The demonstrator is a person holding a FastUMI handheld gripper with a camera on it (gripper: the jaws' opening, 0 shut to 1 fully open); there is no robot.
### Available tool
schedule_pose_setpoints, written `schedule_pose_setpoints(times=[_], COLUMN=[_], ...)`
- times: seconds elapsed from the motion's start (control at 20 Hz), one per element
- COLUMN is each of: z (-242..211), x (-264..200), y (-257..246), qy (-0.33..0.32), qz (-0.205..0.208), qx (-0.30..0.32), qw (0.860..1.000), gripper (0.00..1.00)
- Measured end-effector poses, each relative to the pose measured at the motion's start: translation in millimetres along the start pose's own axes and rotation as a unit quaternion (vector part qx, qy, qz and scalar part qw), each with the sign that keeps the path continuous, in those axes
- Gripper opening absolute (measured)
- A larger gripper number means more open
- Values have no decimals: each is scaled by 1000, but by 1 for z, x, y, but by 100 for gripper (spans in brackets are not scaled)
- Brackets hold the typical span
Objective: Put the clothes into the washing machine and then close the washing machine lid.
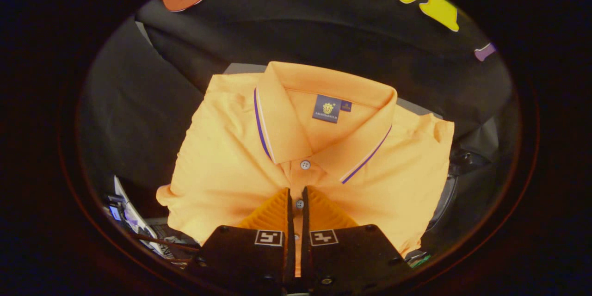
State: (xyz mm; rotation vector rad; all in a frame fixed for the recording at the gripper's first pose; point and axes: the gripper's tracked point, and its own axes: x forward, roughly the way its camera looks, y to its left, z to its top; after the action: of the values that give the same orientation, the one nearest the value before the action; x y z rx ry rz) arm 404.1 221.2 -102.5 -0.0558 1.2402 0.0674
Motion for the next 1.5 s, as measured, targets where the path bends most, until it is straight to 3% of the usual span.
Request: schedule_pose_setpoints(times=[0.2, 0.85, 1.35, 1.5], z=[2, 16, 48, 37], x=[-6, -52, -104, -112], y=[0, -3, -35, -50], qy=[5, -13, -66, -80], qz=[31, 78, 91, 86], qx=[30, 52, 70, 84], qw=[999, 996, 991, 990], gripper=[7, 6, 6, 6])
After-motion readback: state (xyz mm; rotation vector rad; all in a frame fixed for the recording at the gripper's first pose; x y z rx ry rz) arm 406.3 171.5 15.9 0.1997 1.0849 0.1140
